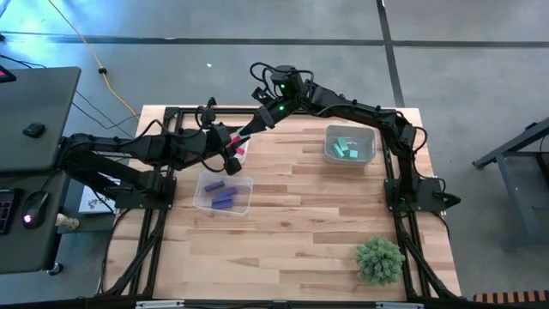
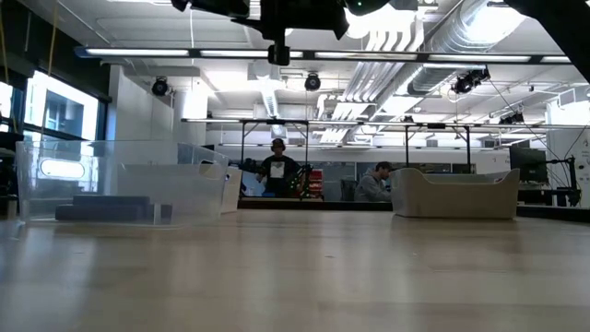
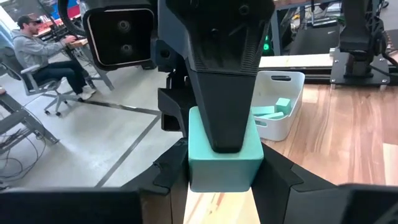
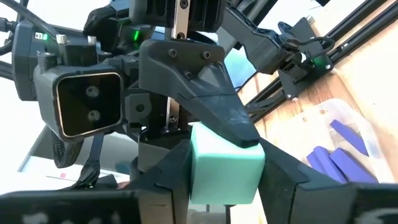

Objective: Sort & place blocks by color
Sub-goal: Put the light blue block into the grey bin

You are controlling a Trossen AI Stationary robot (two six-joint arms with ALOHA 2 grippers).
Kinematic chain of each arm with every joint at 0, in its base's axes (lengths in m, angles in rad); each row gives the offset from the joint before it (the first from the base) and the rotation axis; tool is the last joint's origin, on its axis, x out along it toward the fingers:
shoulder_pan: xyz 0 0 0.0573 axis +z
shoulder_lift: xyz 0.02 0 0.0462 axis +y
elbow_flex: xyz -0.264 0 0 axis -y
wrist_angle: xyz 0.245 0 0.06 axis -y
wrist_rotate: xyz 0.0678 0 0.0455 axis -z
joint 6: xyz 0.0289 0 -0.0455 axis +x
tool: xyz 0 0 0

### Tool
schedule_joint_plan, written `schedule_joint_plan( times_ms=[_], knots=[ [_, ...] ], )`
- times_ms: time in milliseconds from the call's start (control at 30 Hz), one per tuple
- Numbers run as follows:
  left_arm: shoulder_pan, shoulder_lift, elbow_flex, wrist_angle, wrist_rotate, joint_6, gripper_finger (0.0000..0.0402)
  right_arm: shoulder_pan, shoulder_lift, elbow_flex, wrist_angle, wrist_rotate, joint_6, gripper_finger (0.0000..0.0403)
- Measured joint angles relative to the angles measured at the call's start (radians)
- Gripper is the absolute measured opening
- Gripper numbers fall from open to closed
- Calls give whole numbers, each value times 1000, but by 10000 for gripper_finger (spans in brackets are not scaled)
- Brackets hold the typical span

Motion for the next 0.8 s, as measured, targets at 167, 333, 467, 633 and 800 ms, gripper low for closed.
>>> schedule_joint_plan(
  times_ms=[167,333,467,633,800],
  knots=[
    [0,0,0,-2,0,43,125,5,-1,1,-1,15,-6,123],
    [0,0,0,0,3,55,144,7,-1,1,2,36,-12,122],
    [0,0,0,11,10,56,159,10,-1,1,4,68,-19,121],
    [0,0,0,11,32,57,187,9,0,1,-5,92,-18,120],
    [0,-5,0,-11,27,58,214,-1,0,1,-60,138,-35,120]
  ],
)
